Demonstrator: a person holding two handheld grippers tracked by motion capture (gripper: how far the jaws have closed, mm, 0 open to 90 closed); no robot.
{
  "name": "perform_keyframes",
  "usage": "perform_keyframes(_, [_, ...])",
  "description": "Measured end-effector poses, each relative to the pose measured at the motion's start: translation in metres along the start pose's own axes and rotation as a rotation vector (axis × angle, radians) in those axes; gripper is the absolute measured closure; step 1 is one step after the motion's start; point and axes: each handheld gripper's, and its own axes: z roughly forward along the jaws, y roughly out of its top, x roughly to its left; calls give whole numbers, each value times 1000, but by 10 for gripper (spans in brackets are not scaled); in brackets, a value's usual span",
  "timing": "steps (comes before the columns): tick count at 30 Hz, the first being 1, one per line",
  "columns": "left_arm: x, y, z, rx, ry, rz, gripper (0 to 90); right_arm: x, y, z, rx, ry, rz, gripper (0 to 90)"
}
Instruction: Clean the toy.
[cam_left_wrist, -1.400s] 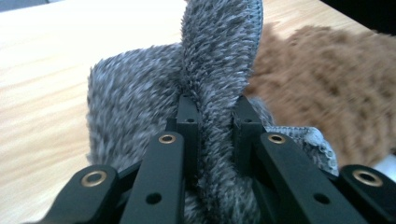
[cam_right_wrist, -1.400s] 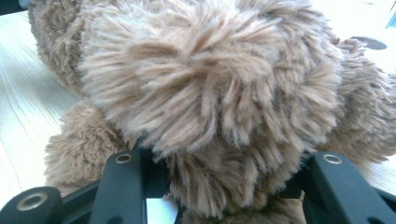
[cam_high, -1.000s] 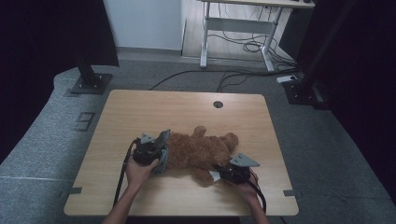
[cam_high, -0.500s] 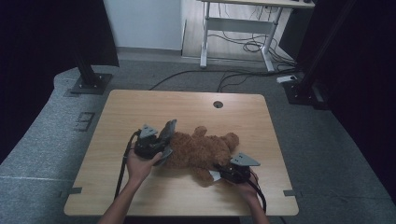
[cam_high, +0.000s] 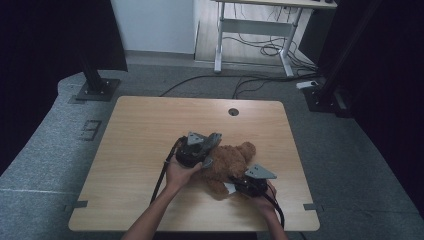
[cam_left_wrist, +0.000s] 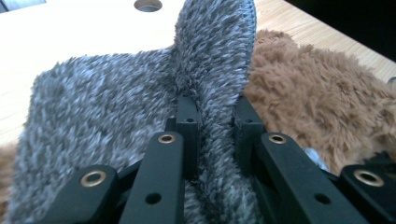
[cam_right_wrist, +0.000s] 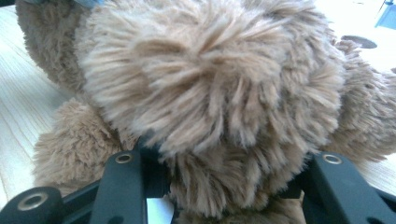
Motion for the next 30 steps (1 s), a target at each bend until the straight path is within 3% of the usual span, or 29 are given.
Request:
perform_keyframes(4, [16,-10,-17,-25,-7,-48,770,2,0,0,3,-1,-6,503])
perform_keyframes(12, [47,-34,-42,-38,69,-104,773,1,-1,0,0,2,1,503])
perform_keyframes(17, [62,-56,-44,34,128,-139,775,1,-1,0,1,1,6,504])
perform_keyframes(21, [71,-71,-42,58,93,-185,774,0,-1,0,0,2,14,504])
perform_keyframes(24, [69,-61,-51,21,83,-184,773,-1,-1,0,-2,2,18,505])
perform_keyframes(28, [47,-22,-65,-57,117,-88,772,0,-1,0,-1,-8,18,507])
perform_keyframes(30, [33,-2,-63,-67,123,-32,771,1,0,2,-1,-23,16,509])
